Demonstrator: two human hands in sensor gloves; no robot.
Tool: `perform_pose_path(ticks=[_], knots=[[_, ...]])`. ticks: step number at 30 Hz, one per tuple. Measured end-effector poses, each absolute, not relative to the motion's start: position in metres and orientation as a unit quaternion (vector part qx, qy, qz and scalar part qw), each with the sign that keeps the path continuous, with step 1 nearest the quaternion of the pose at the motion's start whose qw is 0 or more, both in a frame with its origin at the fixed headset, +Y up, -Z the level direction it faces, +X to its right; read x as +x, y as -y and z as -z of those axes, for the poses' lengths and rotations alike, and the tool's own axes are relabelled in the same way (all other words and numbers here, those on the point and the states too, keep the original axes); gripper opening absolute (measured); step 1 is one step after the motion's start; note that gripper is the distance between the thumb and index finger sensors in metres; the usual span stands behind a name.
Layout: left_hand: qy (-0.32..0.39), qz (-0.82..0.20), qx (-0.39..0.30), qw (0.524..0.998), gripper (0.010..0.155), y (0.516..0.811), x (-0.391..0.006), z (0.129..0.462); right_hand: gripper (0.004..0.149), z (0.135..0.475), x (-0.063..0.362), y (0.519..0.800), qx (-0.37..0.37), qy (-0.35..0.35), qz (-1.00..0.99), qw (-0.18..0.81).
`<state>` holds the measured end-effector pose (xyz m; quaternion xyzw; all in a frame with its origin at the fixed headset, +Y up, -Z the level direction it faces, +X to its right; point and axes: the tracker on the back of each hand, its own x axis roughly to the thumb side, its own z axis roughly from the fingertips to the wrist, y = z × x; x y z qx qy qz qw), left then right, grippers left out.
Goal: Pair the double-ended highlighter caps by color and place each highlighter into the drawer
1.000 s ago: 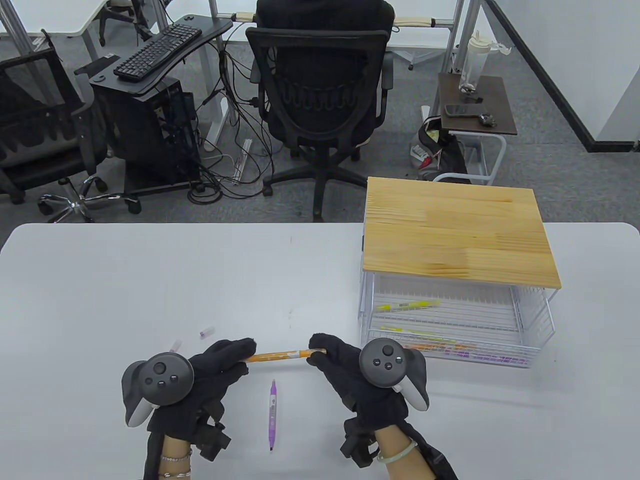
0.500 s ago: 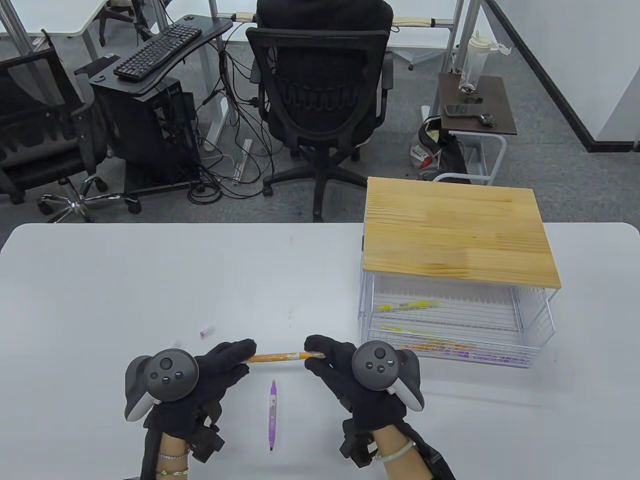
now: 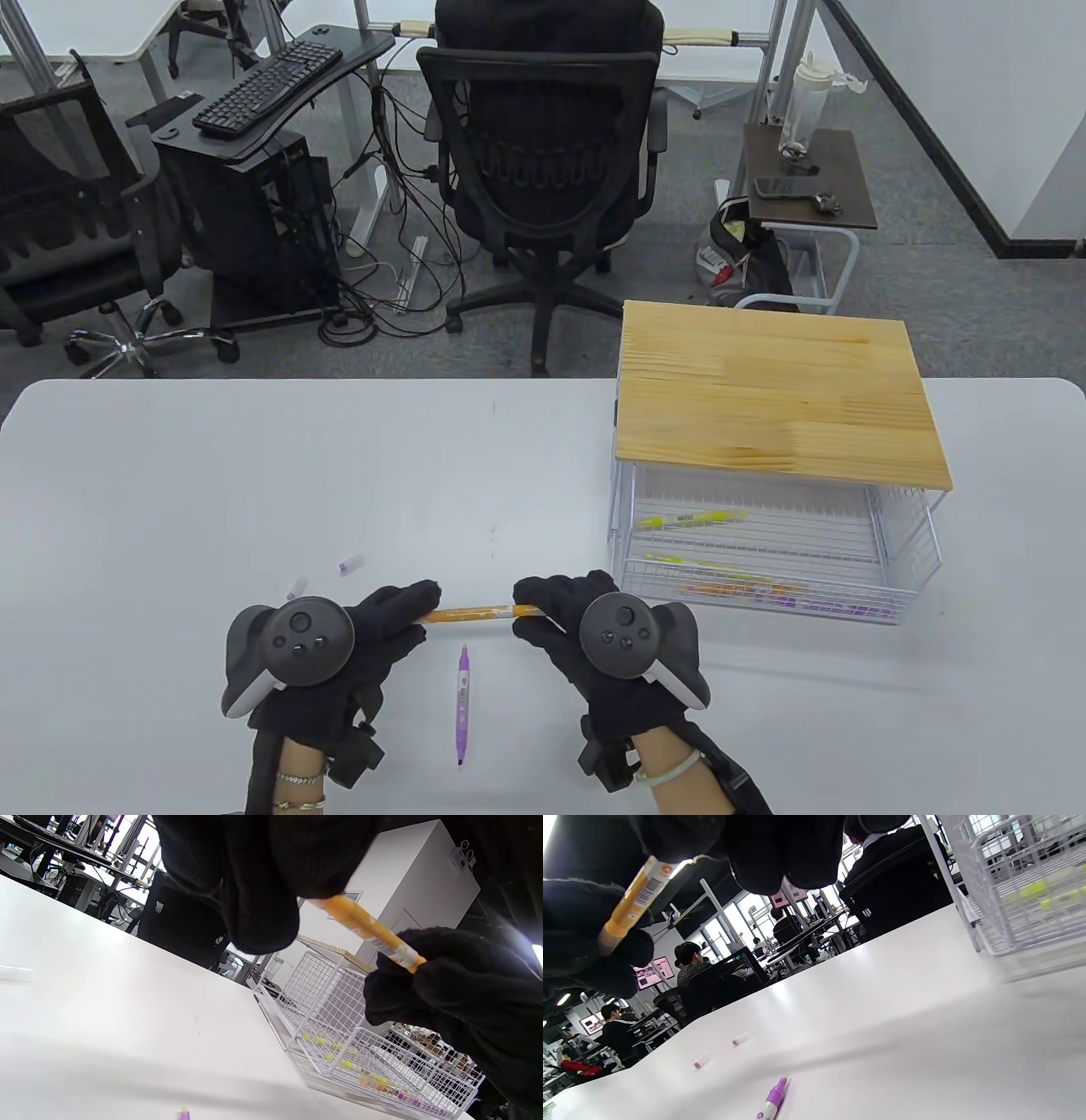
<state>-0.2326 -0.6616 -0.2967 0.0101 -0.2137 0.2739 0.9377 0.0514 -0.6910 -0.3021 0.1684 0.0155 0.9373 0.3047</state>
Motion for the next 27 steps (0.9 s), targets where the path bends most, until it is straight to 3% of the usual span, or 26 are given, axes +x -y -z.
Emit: perform_pose_path(ticks=[13, 27], knots=[[0.235, -0.255, 0.012, 0.938, 0.047, 0.661, -0.225, 0.295, 0.042, 0.301, 0.053, 0.69, 0.175, -0.018, -0.936, 0.306], [0.248, -0.22, 0.046, 0.942, 0.045, 0.65, -0.217, 0.284, 0.044, 0.307, 0.058, 0.693, 0.193, -0.077, -0.903, 0.376]])
